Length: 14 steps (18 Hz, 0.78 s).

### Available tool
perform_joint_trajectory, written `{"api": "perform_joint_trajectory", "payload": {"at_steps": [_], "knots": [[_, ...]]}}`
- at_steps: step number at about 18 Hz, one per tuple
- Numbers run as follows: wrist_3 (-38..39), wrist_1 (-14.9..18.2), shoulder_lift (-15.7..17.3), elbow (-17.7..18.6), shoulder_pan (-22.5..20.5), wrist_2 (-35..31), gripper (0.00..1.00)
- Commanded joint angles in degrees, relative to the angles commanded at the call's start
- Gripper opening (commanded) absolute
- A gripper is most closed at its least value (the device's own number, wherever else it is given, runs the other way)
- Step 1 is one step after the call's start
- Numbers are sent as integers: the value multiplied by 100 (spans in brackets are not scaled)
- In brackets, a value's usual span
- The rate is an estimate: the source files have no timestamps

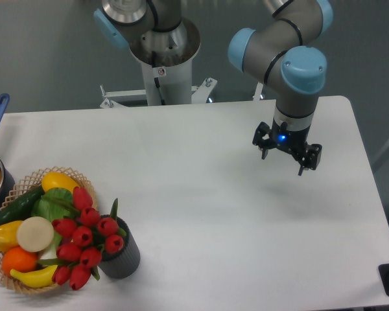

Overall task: Pick up the flowers from the vase
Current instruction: 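Move the open gripper toward the red tulips in the black vase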

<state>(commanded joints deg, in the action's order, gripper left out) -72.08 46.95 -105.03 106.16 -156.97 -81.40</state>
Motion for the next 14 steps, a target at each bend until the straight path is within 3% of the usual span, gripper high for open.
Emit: {"api": "perform_joint_trajectory", "payload": {"at_steps": [2, 6, 14], "knots": [[220, -195, 62, 124, 9, 194, 100], [818, -257, 106, 124, 9, 1370, 100], [1179, -353, 54, 46, 9, 2821, 100]]}}
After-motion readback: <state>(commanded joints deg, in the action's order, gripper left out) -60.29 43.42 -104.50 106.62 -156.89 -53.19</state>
